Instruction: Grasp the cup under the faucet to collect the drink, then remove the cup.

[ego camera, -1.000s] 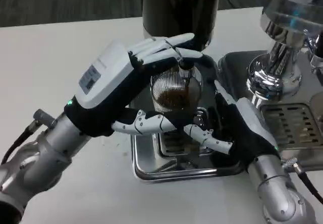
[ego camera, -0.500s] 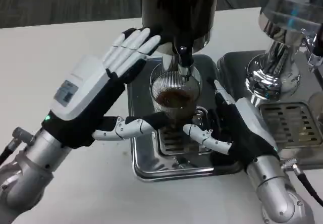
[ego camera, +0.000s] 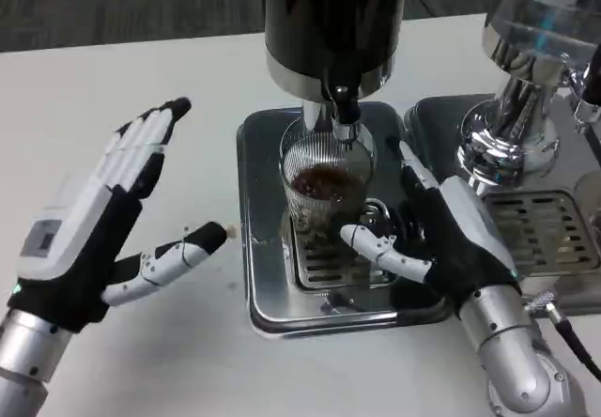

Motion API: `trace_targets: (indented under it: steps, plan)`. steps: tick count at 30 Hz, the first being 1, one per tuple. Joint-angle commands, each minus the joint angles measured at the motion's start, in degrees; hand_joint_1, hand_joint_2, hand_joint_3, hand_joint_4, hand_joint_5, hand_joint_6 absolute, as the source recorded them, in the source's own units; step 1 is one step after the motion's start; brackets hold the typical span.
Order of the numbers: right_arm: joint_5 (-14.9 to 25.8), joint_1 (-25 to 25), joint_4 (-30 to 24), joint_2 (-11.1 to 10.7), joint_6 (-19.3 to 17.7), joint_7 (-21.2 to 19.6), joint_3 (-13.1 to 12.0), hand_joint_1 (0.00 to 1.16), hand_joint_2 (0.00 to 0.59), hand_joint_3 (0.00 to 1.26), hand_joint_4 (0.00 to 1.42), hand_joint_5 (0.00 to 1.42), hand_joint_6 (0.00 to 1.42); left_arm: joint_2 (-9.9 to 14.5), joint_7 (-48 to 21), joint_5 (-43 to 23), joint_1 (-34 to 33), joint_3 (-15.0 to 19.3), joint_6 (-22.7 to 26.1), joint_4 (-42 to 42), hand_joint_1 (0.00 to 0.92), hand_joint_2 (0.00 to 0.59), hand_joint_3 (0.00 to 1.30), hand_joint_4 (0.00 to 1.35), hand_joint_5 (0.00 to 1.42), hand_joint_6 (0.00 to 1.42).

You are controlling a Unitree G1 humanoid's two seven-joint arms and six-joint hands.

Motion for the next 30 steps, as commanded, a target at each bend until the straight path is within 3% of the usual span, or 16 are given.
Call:
trace_targets:
  steps: [1,14,30]
  plan:
    - [0.68,0.11,-0.32,0.53,-0.23,-0.16,-0.06,0.47,0.211,0.00,0.00,0.00,0.00,0.28,1.15,-0.29,1.09,-0.52,1.41,2.34,0.000,0.154,0.01,0.00,0.00,0.00]
    - [2.57,-0.59,1.19,1.48,-1.55,-0.64,-0.68,0.46,0.204,0.00,0.00,0.00,0.00,0.69,1.10,-0.19,0.52,-2.99,2.90,6.37,0.000,0.162,0.11,0.00,0.00,0.00]
    - [1.38,-1.14,1.78,2.06,-2.40,-1.41,1.02,0.54,0.199,0.00,0.00,0.00,0.03,0.49,0.59,-1.22,1.22,-3.09,3.61,6.42,0.000,0.166,0.19,0.00,0.01,0.00]
